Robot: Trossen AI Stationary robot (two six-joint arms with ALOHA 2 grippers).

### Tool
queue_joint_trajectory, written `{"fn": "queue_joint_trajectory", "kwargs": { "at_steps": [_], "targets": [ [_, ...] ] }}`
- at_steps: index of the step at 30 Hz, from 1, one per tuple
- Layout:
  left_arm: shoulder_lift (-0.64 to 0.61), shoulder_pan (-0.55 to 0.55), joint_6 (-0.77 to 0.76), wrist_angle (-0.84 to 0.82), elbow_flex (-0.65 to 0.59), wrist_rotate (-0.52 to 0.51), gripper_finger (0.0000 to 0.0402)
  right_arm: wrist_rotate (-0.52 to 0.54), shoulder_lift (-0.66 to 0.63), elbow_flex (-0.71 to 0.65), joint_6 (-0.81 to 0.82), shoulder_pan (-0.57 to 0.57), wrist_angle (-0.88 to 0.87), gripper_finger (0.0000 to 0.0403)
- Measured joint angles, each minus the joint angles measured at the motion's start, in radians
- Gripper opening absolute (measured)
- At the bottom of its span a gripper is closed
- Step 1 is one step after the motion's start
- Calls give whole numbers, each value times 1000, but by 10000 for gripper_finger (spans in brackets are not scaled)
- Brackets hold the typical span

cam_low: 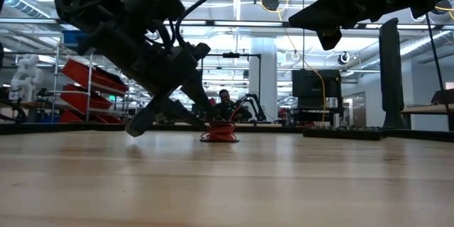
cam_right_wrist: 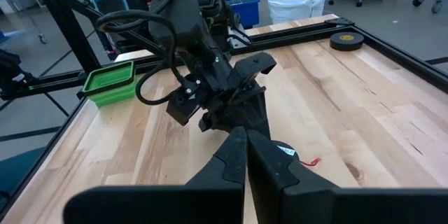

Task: Coil cords
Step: Uncoil the red wire from the spool

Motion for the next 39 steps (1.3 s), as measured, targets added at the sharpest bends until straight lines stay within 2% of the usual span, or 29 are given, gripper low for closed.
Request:
{"fn": "queue_joint_trajectory", "kwargs": {
  "at_steps": [5,8,19,25,33,39],
  "targets": [
    [34,10,51,40,1,9,139,0,0,0,0,0,-1,0],
    [53,9,86,93,2,1,125,0,0,0,0,0,-1,0],
    [57,10,115,145,2,-45,11,0,0,0,0,0,-1,0],
    [51,2,44,167,1,-80,6,10,0,0,-14,0,-1,0],
    [48,-27,-11,172,19,-147,2,76,6,0,-207,50,25,0],
    [48,-38,-87,167,58,-151,1,92,96,71,-203,73,-56,4]
  ]
}}
